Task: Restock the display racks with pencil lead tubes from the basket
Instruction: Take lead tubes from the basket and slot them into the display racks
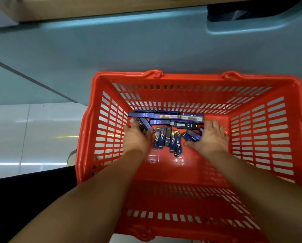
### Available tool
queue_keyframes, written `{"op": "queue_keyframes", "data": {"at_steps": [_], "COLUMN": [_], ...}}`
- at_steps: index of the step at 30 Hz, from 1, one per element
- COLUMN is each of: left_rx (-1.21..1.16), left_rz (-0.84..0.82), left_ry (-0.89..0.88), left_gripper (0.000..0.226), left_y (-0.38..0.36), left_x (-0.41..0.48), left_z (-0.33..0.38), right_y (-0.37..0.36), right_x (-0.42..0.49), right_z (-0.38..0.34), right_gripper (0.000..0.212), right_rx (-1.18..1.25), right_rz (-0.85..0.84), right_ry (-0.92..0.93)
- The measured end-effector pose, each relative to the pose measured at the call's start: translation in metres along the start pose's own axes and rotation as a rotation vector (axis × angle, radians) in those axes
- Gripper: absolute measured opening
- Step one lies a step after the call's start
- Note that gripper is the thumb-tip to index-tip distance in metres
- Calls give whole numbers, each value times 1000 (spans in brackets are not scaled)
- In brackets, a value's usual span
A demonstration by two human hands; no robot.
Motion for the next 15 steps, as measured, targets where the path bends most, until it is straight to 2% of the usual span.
{"op": "queue_keyframes", "data": {"at_steps": [3, 8, 12, 15], "left_rx": [-83, -489, -635, -699], "left_rz": [-11, -16, -30, -10], "left_ry": [42, 210, 266, 324], "left_gripper": [70, 65, 69, 69], "left_y": [-12, -23, -25, -25], "left_x": [9, 15, 12, 14], "left_z": [1, -1, 2, -1], "right_y": [-2, -13, -21, -26], "right_x": [0, -2, -5, -10], "right_z": [2, 13, 14, 13], "right_gripper": [105, 98, 116, 87], "right_rx": [123, 320, 446, 563], "right_rz": [2, 53, 40, 98], "right_ry": [-85, -261, -414, -416]}}
Point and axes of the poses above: each hand's wrist, its own x-axis towards the middle knuckle, its own y-axis out of the back of the hand, z = x × y, the point moved 1 cm from there along x, towards the middle knuckle, and after that the axes turned 1 degree about x, right-handed, at the moved point
